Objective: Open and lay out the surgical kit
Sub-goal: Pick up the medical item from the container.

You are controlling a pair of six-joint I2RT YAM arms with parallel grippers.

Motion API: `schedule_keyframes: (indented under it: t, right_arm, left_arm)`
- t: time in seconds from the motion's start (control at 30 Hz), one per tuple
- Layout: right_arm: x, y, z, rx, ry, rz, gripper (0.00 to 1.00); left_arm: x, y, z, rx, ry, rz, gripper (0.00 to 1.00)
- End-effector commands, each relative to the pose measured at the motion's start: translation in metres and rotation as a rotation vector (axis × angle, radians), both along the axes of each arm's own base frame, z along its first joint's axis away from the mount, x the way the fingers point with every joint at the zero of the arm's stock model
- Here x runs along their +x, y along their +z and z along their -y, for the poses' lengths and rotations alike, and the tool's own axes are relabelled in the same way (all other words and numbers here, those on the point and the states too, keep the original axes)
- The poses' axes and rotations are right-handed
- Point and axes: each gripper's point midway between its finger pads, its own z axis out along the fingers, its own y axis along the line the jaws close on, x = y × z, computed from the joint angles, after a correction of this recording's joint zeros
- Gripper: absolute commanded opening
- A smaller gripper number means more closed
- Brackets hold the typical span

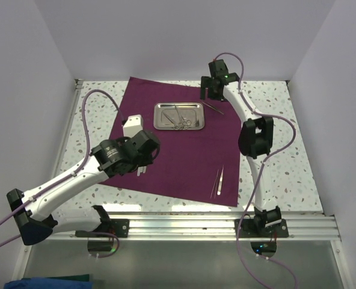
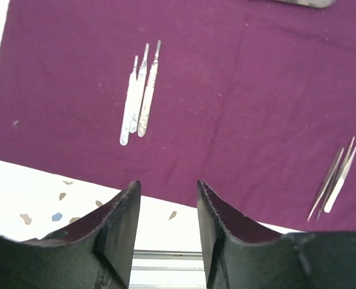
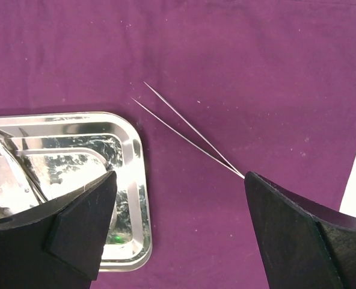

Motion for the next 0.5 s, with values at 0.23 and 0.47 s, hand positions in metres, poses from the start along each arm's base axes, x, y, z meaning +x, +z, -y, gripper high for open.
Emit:
schedule_keyframes:
  t: [0.23,0.47]
  right_arm:
    - [0.000,-0.023,0.015,-0.108,0.037,-0.035,0.90]
    - [0.000,-0.040,0.017,-0.128,0.042,-0.058,0.89]
  left_arm:
    - [0.026,0.002,-0.008,0.123,-0.006,0.041,0.48]
    - [0.038,-0.005,-0.006,0.144,-0.023,0.027,0.48]
